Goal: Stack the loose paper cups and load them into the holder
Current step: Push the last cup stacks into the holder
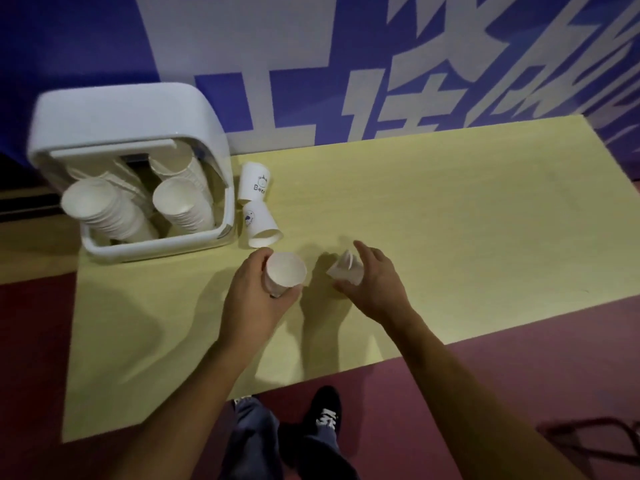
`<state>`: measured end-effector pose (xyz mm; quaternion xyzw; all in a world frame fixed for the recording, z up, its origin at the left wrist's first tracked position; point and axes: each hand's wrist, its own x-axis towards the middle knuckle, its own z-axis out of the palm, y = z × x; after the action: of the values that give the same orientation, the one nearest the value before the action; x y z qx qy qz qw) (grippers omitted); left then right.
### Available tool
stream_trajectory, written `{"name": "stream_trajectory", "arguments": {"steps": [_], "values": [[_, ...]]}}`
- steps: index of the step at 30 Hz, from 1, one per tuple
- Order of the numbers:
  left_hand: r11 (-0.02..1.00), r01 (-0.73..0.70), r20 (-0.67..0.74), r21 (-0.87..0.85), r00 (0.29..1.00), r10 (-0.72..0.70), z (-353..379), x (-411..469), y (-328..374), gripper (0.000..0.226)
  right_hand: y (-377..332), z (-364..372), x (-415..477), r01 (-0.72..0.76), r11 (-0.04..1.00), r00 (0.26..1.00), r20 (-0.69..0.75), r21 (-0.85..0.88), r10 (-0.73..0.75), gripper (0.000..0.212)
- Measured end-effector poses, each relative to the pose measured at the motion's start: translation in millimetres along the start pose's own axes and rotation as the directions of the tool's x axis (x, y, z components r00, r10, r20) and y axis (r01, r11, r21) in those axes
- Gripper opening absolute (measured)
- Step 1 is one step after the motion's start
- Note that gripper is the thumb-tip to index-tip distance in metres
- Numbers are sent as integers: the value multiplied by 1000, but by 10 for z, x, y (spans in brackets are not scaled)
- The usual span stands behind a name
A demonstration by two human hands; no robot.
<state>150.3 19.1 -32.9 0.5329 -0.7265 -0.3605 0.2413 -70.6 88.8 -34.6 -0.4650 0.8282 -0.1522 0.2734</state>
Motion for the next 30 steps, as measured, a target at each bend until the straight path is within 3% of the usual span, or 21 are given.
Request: {"name": "stream_trajectory", "arguments": {"steps": [4, 8, 12, 16, 22, 30], "values": [[948, 149, -27, -281, 986, -163, -392, -200, 24, 63, -171, 160, 268, -42, 987, 996, 70, -157, 53, 94], [929, 137, -29, -343, 987, -157, -720, -207, -101, 59, -243, 293, 329, -82, 981, 995, 38, -176, 90, 77], [910, 99, -82, -402, 986, -144, -1026, -89, -165, 66, -475, 241, 220, -47, 989, 997, -60, -137, 39, 73], [906, 40, -102, -422, 991, -91, -1434, 106, -216, 59, -1094, 87, 80, 55, 995, 983, -178, 89, -38, 75], [924, -20, -144, -382, 989, -39, -1938, 398, -378, 55, -2096, 21, 84, 179, 873, 962, -268, 453, -59, 63], [914, -65, -270, -400, 962, -49, -2134, 578, -524, 57, -2777, 141, 378, 365, 787, 917, -337, 498, -213, 59]]}}
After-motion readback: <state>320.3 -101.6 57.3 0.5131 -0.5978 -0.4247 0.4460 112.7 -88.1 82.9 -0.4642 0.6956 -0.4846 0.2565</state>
